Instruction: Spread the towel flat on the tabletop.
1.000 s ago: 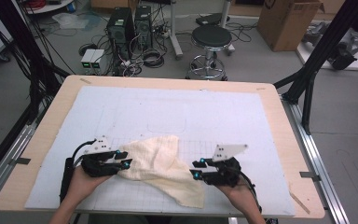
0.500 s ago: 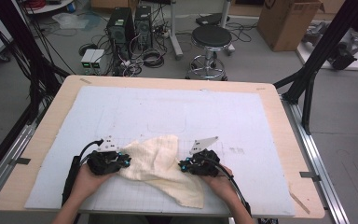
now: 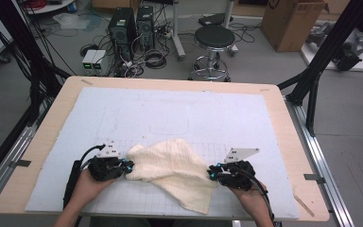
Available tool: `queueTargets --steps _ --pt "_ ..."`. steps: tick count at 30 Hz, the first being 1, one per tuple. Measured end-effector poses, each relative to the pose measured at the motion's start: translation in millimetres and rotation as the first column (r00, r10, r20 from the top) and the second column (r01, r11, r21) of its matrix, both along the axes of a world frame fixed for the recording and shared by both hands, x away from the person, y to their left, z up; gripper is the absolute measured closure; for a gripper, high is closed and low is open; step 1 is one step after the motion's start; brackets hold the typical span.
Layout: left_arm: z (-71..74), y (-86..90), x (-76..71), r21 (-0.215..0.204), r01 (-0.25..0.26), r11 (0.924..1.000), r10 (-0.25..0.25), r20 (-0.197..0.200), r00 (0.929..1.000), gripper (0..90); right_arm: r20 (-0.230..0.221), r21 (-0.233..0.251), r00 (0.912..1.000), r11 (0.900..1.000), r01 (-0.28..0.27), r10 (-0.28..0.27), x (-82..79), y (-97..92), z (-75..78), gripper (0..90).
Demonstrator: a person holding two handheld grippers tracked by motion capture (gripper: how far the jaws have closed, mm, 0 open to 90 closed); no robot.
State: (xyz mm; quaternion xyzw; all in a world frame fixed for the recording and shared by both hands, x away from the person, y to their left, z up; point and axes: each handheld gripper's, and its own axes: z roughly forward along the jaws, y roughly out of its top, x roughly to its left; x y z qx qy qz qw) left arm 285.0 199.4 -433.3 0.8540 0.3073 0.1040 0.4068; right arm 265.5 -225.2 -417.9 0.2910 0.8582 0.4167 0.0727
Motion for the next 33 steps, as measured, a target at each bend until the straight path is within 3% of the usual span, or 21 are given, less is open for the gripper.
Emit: queueTargets --steps 2,4,6,9,10,14,16,18,20,22,24,26,30,33 --pt "3.0 0.8 2.3 -0.031 -0.016 0.9994 0.016 0.014 0.9998 75.1 0.024 0.027 0.9997 0.9996 0.005 -0.005 1.2 -1.8 3.2 65.8" --pt "5.1 -0.1 6.1 -0.051 -0.056 0.9971 0.058 0.036 0.9977 67.6 0.037 0.09 0.999 0.9957 0.024 -0.027 8.3 -1.9 6.5 61.0" --pt "6.2 -0.4 9.7 -0.061 -0.075 0.9953 0.078 0.052 0.9956 62.1 0.038 0.096 0.9986 0.9948 0.034 -0.038 18.3 0.8 5.5 57.3" --pt "9.9 0.2 14.4 -0.14 -0.115 0.9834 0.123 0.049 0.9911 55.9 0.01 0.119 0.9993 0.9922 0.035 -0.037 37.1 5.0 1.2 54.0" --pt "11.6 0.4 16.0 -0.149 -0.115 0.9821 0.124 0.051 0.991 54.5 -0.005 0.129 0.9995 0.9911 0.03 -0.03 41.5 6.5 -0.2 53.2" --pt "12.3 -5.4 26.4 -0.133 -0.125 0.9832 0.133 0.052 0.9898 47.1 -0.062 0.114 0.9979 0.9934 -0.012 0.02 53.9 18.0 -9.5 49.8" --pt "7.4 -9.4 30.9 -0.111 -0.137 0.9843 0.141 0.027 0.9897 43.3 -0.108 0.107 0.9925 0.9933 -0.044 0.056 57.6 26.8 -15.8 48.9" --pt "2.2 -11.7 33.4 -0.066 -0.124 0.99 0.125 0.003 0.9922 45.8 -0.135 0.103 0.9866 0.9916 -0.078 0.092 59.5 33.6 -20.8 49.8" --pt "-0.6 -13.1 33.2 -0.009 -0.1 0.9949 0.1 -0.004 0.995 62.2 -0.147 0.07 0.9834 0.9928 -0.097 0.107 58.7 37.9 -23.5 60.7" --pt "-2.1 -13.5 32.4 0.002 -0.08 0.9968 0.08 -0.016 0.9967 76.4 -0.161 0.064 0.9789 0.9911 -0.116 0.125 57.2 39.9 -24.6 74.6" --pt "-1.4 -12.5 31.4 0.001 -0.077 0.997 0.077 -0.016 0.9969 83.5 -0.148 0.059 0.9807 0.9911 -0.12 0.127 55.5 38.7 -21.8 83.5" --pt "0.8 -11.3 29.0 -0.012 -0.077 0.9969 0.077 -0.009 0.997 85.6 -0.129 0.07 0.9859 0.9927 -0.098 0.107 53.6 35.7 -16.5 84.6" --pt "7.4 -9.8 23.7 -0.039 -0.072 0.9967 0.073 0.025 0.997 86.6 0.0 0.055 0.9997 0.9982 -0.023 0.023 43.6 30.8 2.8 80.2" --pt "11.4 -6.9 21.1 -0.057 -0.079 0.9953 0.081 0.04 0.9959 86.8 0.104 0.013 0.9937 0.9992 0.039 -0.04 36.8 30.3 14.3 79.0"
